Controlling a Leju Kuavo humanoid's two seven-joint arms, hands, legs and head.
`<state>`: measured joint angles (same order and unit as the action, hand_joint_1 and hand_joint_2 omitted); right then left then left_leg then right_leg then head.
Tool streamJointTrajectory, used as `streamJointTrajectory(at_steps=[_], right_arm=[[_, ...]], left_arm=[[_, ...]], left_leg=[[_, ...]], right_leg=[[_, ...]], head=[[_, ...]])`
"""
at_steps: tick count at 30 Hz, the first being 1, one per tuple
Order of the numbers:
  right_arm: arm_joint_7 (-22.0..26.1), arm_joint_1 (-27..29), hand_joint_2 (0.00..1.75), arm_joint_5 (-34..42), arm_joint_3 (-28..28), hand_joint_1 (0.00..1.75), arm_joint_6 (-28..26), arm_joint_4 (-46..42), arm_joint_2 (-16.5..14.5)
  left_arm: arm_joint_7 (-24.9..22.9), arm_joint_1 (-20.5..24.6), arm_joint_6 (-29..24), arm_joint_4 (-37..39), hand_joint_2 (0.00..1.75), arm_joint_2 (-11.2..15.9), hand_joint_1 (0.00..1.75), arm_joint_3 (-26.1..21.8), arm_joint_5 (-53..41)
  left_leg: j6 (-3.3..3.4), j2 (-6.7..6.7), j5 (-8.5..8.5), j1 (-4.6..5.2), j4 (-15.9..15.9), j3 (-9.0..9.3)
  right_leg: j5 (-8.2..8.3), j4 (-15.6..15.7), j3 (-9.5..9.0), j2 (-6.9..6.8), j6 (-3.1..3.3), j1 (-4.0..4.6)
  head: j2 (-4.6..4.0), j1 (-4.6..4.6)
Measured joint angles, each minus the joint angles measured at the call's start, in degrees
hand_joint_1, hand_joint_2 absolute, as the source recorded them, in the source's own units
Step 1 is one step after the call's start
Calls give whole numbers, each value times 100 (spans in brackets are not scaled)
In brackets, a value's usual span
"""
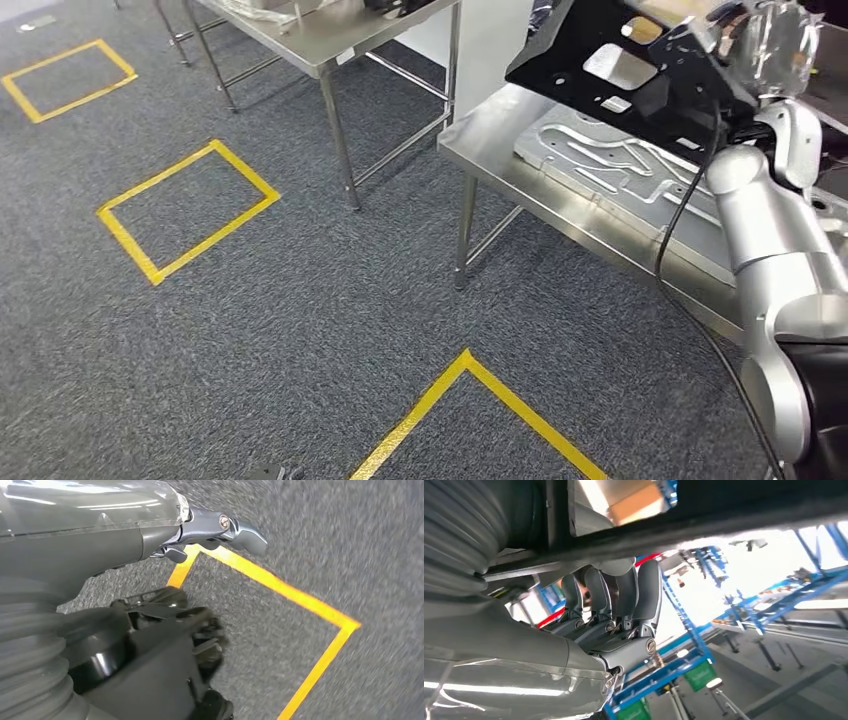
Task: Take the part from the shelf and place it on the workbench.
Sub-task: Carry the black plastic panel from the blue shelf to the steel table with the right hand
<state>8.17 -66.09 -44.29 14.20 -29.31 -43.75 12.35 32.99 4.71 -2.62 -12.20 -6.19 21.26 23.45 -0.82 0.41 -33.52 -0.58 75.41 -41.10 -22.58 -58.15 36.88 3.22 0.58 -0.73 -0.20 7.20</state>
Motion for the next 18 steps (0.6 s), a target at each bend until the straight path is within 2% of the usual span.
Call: streamJointTrajectory(at_steps=[1, 2, 4, 5, 6, 8, 9, 11, 12, 13, 14, 15, 16, 17, 18], right_arm=[[-31, 7, 175, -40, 14, 175, 5, 4, -21], [-59, 8, 175, -81, 22, 175, 11, 4, -41], [-116, 6, 175, -163, 28, 175, 31, 6, -75], [-136, 7, 175, -197, 28, 175, 40, 9, -90], [-159, 9, 175, -228, 29, 175, 48, 13, -100], [-196, 11, 175, -290, 30, 175, 54, 17, -105], [-210, 5, 175, -320, 31, 175, 55, 18, -109], [-241, -29, 175, -380, 36, 175, 68, 18, -138], [-258, -44, 175, -407, 39, 175, 86, 20, -160], [-278, -51, 175, -437, 41, 175, 116, 25, -181], [-295, -49, 175, -469, 43, 175, 157, 32, -201], [-307, -44, 175, -499, 44, 175, 204, 41, -213], [-314, -44, 175, -528, 44, 175, 252, 49, -221], [-319, -49, 175, -553, 44, 175, 295, 54, -229], [-319, -56, 175, -573, 44, 175, 328, 57, -234]], left_arm=[[-3, -1, -2, 0, 175, 0, 0, -1, 0], [-7, 1, -5, 0, 175, 0, 0, -2, 0], [-21, -3, -13, 4, 175, 8, 0, -7, 0], [-31, -10, -16, 6, 175, 11, 0, -8, 0], [-41, -16, -17, 8, 175, 14, 0, -9, 0], [-56, -11, -21, 9, 175, 6, 0, -10, 2], [-61, -2, -25, 10, 175, 1, 0, -11, 4], [-68, 10, -32, 11, 175, -14, 0, -15, 10], [-73, 6, -33, 11, 175, -16, 0, -16, 13], [-79, -3, -33, 11, 175, -19, 0, -16, 15], [-86, -16, -33, 12, 175, -20, 0, -18, 21], [-94, -27, -33, 13, 175, -20, 0, -21, 27], [-101, -33, -33, 13, 175, -20, 0, -26, 33], [-105, -35, -33, 13, 175, -23, 0, -32, 38], [-109, -35, -33, 13, 175, -26, 0, -40, 40]], left_leg=[[33, -30, 186, 7, -162, 11], [78, -100, 446, 14, -530, 120], [164, -380, 854, 16, -1304, 385], [183, -471, 942, 21, -1530, 473], [192, -504, 951, 29, -1612, 511], [215, -349, 965, 34, -1671, 561], [243, -271, 982, 26, -1720, 593], [294, -111, 1015, 5, -1812, 650], [306, -45, 1014, 12, -1824, 662], [311, 28, 1007, 12, -1825, 666], [306, 101, 996, 10, -1821, 667], [295, 173, 981, 5, -1813, 670], [279, 245, 962, -1, -1800, 674], [256, 310, 935, -8, -1777, 682], [227, 369, 902, -7, -1750, 689]], right_leg=[[-2, -6, -3, 100, 1, 13], [-5, -13, -6, 190, 0, 23], [-12, -28, 6, 351, -20, 31], [-15, -33, 19, 420, -43, 21], [-13, -34, 34, 487, -76, 2], [-2, -19, 50, 590, -148, -27], [-21, -41, 61, 505, -180, -17], [-230, -377, 215, 112, -249, 3], [-399, -706, 372, -100, -288, 2], [-560, -1080, 561, -214, -327, -20], [-646, -1372, 716, -263, -360, -46], [-636, -1496, 790, -292, -389, -72], [-519, -1389, 746, -321, -412, -94], [-330, -1077, 591, -379, -429, -107], [-167, -674, 389, -503, -435, -104]], head=[[0, 0], [0, 0], [0, -1], [0, -1], [0, 0], [0, -1], [0, -2], [0, -3], [0, -4], [0, -4], [0, -4], [0, -5], [0, -5], [0, -5], [0, -5]])
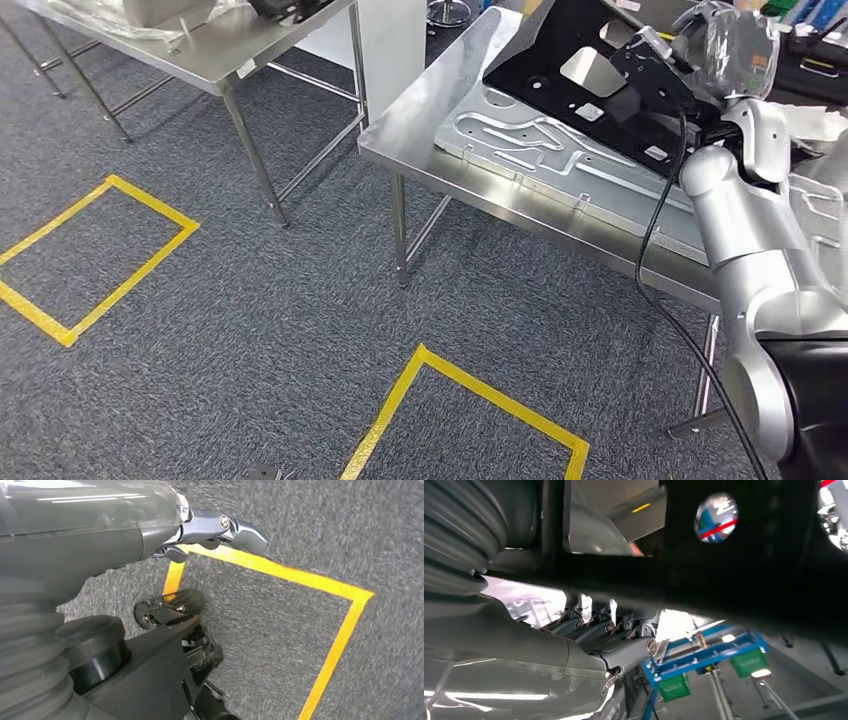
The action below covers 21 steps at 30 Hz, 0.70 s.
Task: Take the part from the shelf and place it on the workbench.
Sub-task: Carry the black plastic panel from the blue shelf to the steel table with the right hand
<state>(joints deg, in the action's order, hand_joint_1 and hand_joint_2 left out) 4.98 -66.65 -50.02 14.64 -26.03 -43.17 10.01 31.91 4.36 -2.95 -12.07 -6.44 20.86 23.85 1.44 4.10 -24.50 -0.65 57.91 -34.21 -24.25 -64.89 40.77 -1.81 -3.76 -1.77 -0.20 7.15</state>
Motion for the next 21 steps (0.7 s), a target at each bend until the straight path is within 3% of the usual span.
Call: streamJointTrajectory(at_steps=[1, 3, 5, 6, 8, 10, 11, 12, 13, 14, 16, 17, 18, 21], right_arm=[[0, -9, 175, -16, -1, 175, 29, 4, -8], [2, -16, 175, -38, -4, 175, 75, 28, -18], [11, -5, 175, -32, -21, 175, 138, 71, -15], [22, 1, 175, -21, -35, 175, 173, 96, -11], [62, 10, 175, 31, -62, 175, 232, 149, -8], [120, 63, 175, 104, -101, 175, 248, 215, -9], [148, 116, 175, 136, -125, 175, 248, 248, -8], [174, 181, 175, 158, -157, 175, 247, 278, 1], [197, 247, 175, 174, -190, 175, 246, 303, 13], [216, 305, 175, 185, -222, 175, 245, 324, 27], [254, 392, 175, 207, -288, 175, 241, 356, 67], [266, 420, 175, 221, -317, 175, 240, 370, 94], [273, 446, 175, 234, -343, 175, 240, 384, 130], [284, 533, 175, 263, -403, 175, 263, 404, 240]], left_arm=[[-3, 1, 0, 0, 175, -6, 0, -8, 1], [-5, -2, 0, 1, 175, -15, 0, -21, 2], [-7, -3, 0, 2, 175, -20, 0, -33, 3], [-8, 1, 0, 2, 175, -22, 0, -39, 3], [-7, 4, 0, 2, 175, -25, 0, -48, -2], [-7, -19, 1, 4, 175, -24, 0, -51, -21], [-8, -34, 1, 6, 175, -23, 0, -51, -31], [-10, -47, 2, 8, 175, -23, 0, -51, -42], [-11, -52, 4, 10, 175, -22, 0, -51, -49], [-13, -52, 6, 11, 175, -22, 0, -51, -53], [-15, -44, 9, 13, 175, -10, 0, -51, -57], [-17, -39, 9, 15, 175, -2, 0, -51, -58], [-19, -36, 9, 17, 175, 5, 0, -51, -60], [-24, -35, 16, 20, 175, 11, 0, -51, -78]], left_leg=[[-34, 57, -36, 14, 33, 6], [-102, 150, -91, 47, 62, 27], [-168, 244, -126, 55, 55, 63], [-202, 211, -165, 44, 86, 69], [-247, -32, -379, 14, 410, -61], [-256, -291, -726, 0, 1164, -424], [-254, -338, -841, 0, 1522, -613], [-245, -358, -850, 2, 1717, -733], [-224, -365, -740, 5, 1677, -748], [-188, -371, -541, 13, 1422, -660], [-80, -412, -131, 39, 635, -338], [-45, -429, -22, 52, 346, -217], [-34, -444, 24, 56, 173, -146], [-88, -448, 37, 73, 101, -124]], right_leg=[[124, 347, -176, -102, 28, 18], [167, 639, -320, -198, 126, 66], [161, 631, -318, -71, 234, 81], [163, 643, -325, -20, 272, 74], [168, 665, -350, 53, 354, 53], [158, 663, -357, 128, 407, 68], [153, 659, -361, 178, 422, 83], [146, 653, -366, 231, 431, 100], [139, 645, -373, 279, 436, 117], [130, 637, -383, 323, 439, 131], [112, 624, -399, 390, 429, 160], [107, 620, -398, 412, 413, 165], [100, 611, -391, 424, 396, 172], [97, 601, -376, 426, 365, 154]], head=[[0, 1], [1, 2], [1, 3], [0, 3], [0, 4], [0, 5], [0, 5], [1, 5], [1, 5], [1, 4], [0, 4], [0, 5], [0, 4], [1, 3]])
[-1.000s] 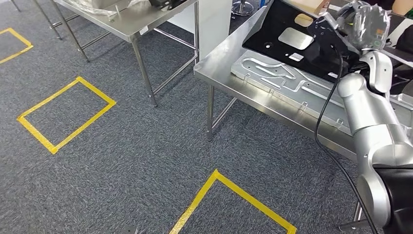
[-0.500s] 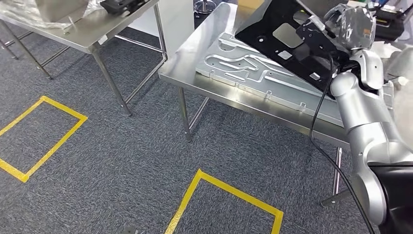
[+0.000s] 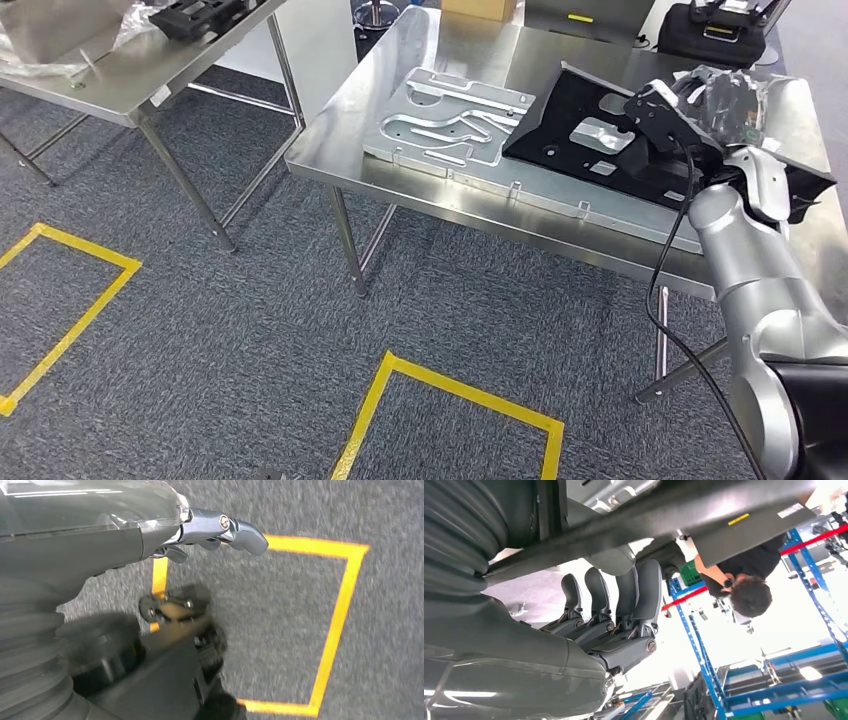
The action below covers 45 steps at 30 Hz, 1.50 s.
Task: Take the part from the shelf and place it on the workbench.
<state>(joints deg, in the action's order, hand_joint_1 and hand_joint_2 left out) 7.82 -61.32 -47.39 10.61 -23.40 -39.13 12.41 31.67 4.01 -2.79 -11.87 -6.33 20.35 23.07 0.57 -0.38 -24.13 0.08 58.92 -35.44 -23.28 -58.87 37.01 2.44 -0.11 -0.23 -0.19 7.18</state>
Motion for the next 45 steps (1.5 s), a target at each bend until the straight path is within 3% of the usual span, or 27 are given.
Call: streamJointTrajectory(at_steps=[12, 25, 41, 45], right_arm=[[-163, 489, 175, -244, -171, 175, 180, -268, 265], [-70, 580, 175, -307, -259, 175, 285, -308, 302], [-13, 466, 175, -396, -259, 175, 323, -94, 138], [-1, 456, 175, -398, -259, 175, 326, -62, 123]], left_arm=[[-68, 38, 17, 0, 175, 6, 0, 4, -104], [-155, 38, 28, 0, 175, 6, 0, 24, -147], [-374, -8, 223, 0, 175, 6, 0, -56, 90], [-338, -19, 231, 1, 175, 6, 0, -58, 77]], left_leg=[[62, -17, 7, 33, 6, -10], [63, -13, 10, 31, 5, -11], [63, -15, 11, 31, 4, -14], [151, 0, 50, 32, -91, 41]], right_leg=[[31, 53, -24, -28, -75, -29], [32, 43, -16, -28, -77, -26], [32, 42, -16, -30, -77, -26], [54, 106, -51, -28, -142, -47]], head=[[1, 1], [0, 1], [-1, 1], [0, 0]])
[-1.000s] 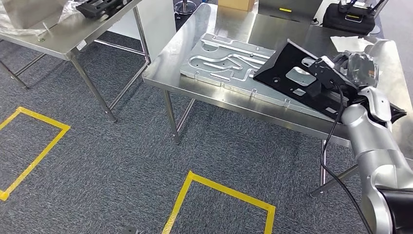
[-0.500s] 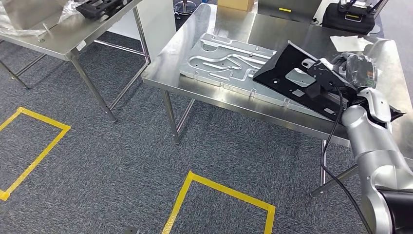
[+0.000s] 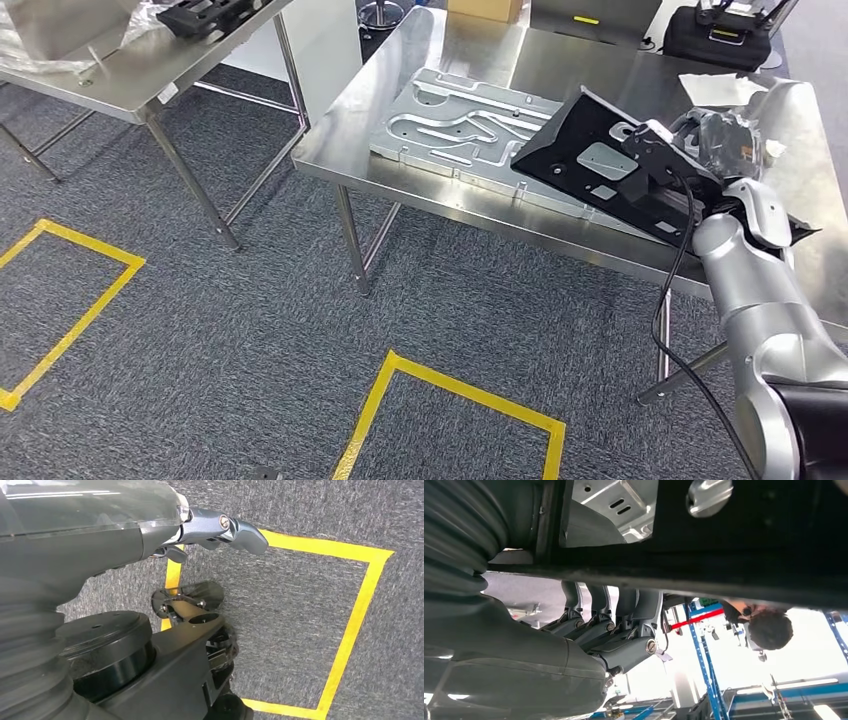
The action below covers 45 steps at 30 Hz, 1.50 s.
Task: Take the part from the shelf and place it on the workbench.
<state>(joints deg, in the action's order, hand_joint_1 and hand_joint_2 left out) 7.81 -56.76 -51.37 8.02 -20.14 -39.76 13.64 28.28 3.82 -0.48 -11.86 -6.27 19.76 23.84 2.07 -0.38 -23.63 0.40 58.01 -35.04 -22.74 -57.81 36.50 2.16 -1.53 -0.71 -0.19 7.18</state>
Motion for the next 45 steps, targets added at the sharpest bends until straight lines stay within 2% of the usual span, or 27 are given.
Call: streamJointTrajectory(at_steps=[2, 5, 6, 7, 8, 9, 10, 11, 12, 13, 14, 16, 17, 20, 21, 22, 25, 27, 28, 29, 30, 31, 32, 34, 36, 45], right_arm=[[-5, -49, 175, -4, 0, 175, 31, 2, 8], [-42, -163, 175, -7, 0, 175, 150, -4, 46], [-57, -191, 175, -5, 0, 175, 209, -15, 69], [-78, -228, 175, -1, 0, 175, 278, -35, 93], [-107, -285, 175, 8, 0, 175, 354, -64, 118], [-141, -362, 175, 27, 0, 175, 435, -100, 143], [-182, -463, 175, 53, 0, 175, 517, -131, 169], [-225, -567, 175, 77, 0, 175, 594, -167, 193], [-269, -652, 175, 96, 0, 175, 663, -201, 213], [-310, -730, 175, 111, 0, 175, 736, -227, 232], [-352, -802, 175, 124, 1, 175, 813, -254, 244], [-420, -977, 175, 177, 6, 175, 972, -276, 269], [-440, -1079, 175, 205, 11, 175, 1031, -279, 280], [-428, -1258, 175, 269, 24, 175, 1099, -278, 321], [-417, -1266, 175, 281, 26, 175, 1102, -275, 333], [-411, -1265, 175, 287, 27, 175, 1103, -272, 343], [-408, -1261, 175, 292, 29, 175, 1101, -269, 347], [-380, -1244, 175, 312, 32, 175, 1085, -255, 367], [-349, -1232, 175, 334, 34, 175, 1066, -249, 379], [-301, -1201, 175, 373, 36, 175, 1022, -240, 420], [-263, -1157, 175, 412, 37, 175, 983, -240, 462], [-231, -1083, 175, 456, 37, 175, 946, -248, 514], [-213, -987, 175, 493, 37, 175, 917, -261, 569], [-207, -791, 175, 537, 37, 175, 901, -303, 641], [-169, -630, 175, 572, 37, 175, 857, -338, 698], [38, 384, 175, 678, 31, 175, 555, -695, 859]], left_arm=[[10, 6, 4, 0, 175, -5, 0, -2, -11], [11, 7, 7, 1, 175, -9, 0, -3, -31], [10, 1, 7, 1, 175, -9, 0, -3, -34], [9, -5, 8, 2, 175, -10, 0, -3, -40], [7, -12, 10, 2, 175, -11, 0, -3, -46], [5, -17, 15, 2, 175, -11, 0, -3, -51], [2, -18, 20, 3, 175, -3, 0, -3, -55], [-3, -18, 26, 4, 175, 2, 0, -3, -59], [-10, -18, 32, 5, 175, 6, 0, -3, -63], [-23, -19, 38, 6, 175, 10, 0, -3, -70], [-43, -21, 45, 6, 175, 5, 0, -3, -81], [-87, -9, 62, 6, 175, 6, 0, -3, -99], [-101, 4, 69, 6, 175, 5, 0, -3, -104], [-119, 28, 86, 6, 175, 4, 0, -3, -114], [-123, 27, 90, 6, 175, 4, 0, -3, -117], [-128, 25, 93, 6, 175, 4, 0, -3, -119], [-130, 22, 94, 6, 175, 4, 0, -3, -121], [-132, 15, 94, 6, 175, 2, 0, -2, -125], [-133, 16, 94, 6, 175, -1, 0, -1, -131], [-133, 19, 90, 7, 175, 6, 0, 0, -138], [-133, 27, 85, 7, 175, 9, 0, 1, -144], [-135, 34, 80, 8, 175, 8, 0, 1, -150], [-138, 36, 73, 8, 175, 7, 0, 1, -152], [-143, 32, 59, 8, 175, -6, 0, 0, -153], [-143, 29, 37, 9, 175, -5, 0, -3, -133], [-141, -32, 26, 9, 175, -51, 0, -7, -95]], left_leg=[[32, 25, 76, -40, -159, 90], [28, 53, 97, -74, -209, 120], [6, 59, 83, -94, -191, 119], [-30, 63, 59, -122, -160, 115], [-79, 67, 21, -158, -104, 105], [-140, 73, -32, -188, -23, 84], [-205, 81, -85, -206, 63, 52], [-263, 85, -136, -204, 145, 20], [-311, 93, -170, -192, 201, -2], [-346, 97, -185, -182, 217, -11], [-370, 101, -196, -178, 222, -11], [-403, 105, -269, -197, 293, -38], [-411, 105, -375, -203, 468, -115], [-390, 101, -832, -188, 1511, -613], [-378, 100, -917, -180, 1777, -749], [-368, 100, -952, -175, 1921, -825], [-359, 100, -955, -170, 1977, -859], [-290, 94, -802, -129, 1872, -847], [-204, 85, -609, -85, 1614, -754], [-58, 66, -391, -17, 1188, -579], [39, 48, -220, 37, 780, -399], [55, 31, -101, 81, 429, -239], [44, 17, -72, 107, 246, -152], [-62, 10, -74, 113, 219, -140], [-27, 8, -78, 118, 221, -142], [11, 0, -88, 113, 220, -130]], right_leg=[[-146, -204, 86, -59, -41, 4], [-602, -1155, 553, -136, -115, -67], [-640, -1351, 651, -147, -153, -104], [-577, -1356, 655, -163, -200, -148], [-422, -1141, 544, -189, -258, -198], [-269, -800, 374, -226, -329, -251], [-171, -533, 232, -247, -373, -279], [-129, -349, 139, -249, -349, -292], [-152, -290, 118, -242, -293, -288], [-181, -333, 141, -218, -199, -269], [-190, -340, 155, -204, -106, -263], [-202, -352, 165, -191, -6, -249], [-205, -352, 164, -184, 33, -240], [-232, -351, 138, -171, 115, -160], [-241, -351, 129, -169, 132, -132], [-247, -352, 123, -167, 142, -114], [-250, -352, 120, -164, 148, -103], [-263, -351, 96, -142, 169, -57], [-275, -350, 71, -125, 187, -16], [-290, -339, 40, -112, 201, 20], [-301, -330, 17, -107, 203, 40], [-310, -319, -1, -108, 202, 47], [-314, -310, -8, -114, 193, 37], [-316, -303, -11, -121, 179, 22], [-317, -292, -20, -123, 165, 18], [-310, -235, -65, -129, 123, 26]], head=[[-1, -1], [0, -1], [0, -1], [0, -1], [0, -1], [-1, -1], [0, -2], [0, 2], [1, 7], [1, 10], [1, 14], [1, 17], [0, 19], [0, 21], [0, 21], [-1, 21], [-1, 21], [-1, 21], [-1, 21], [0, 19], [0, 16], [0, 15], [0, 12], [0, 13], [1, 14], [-1, 14]])
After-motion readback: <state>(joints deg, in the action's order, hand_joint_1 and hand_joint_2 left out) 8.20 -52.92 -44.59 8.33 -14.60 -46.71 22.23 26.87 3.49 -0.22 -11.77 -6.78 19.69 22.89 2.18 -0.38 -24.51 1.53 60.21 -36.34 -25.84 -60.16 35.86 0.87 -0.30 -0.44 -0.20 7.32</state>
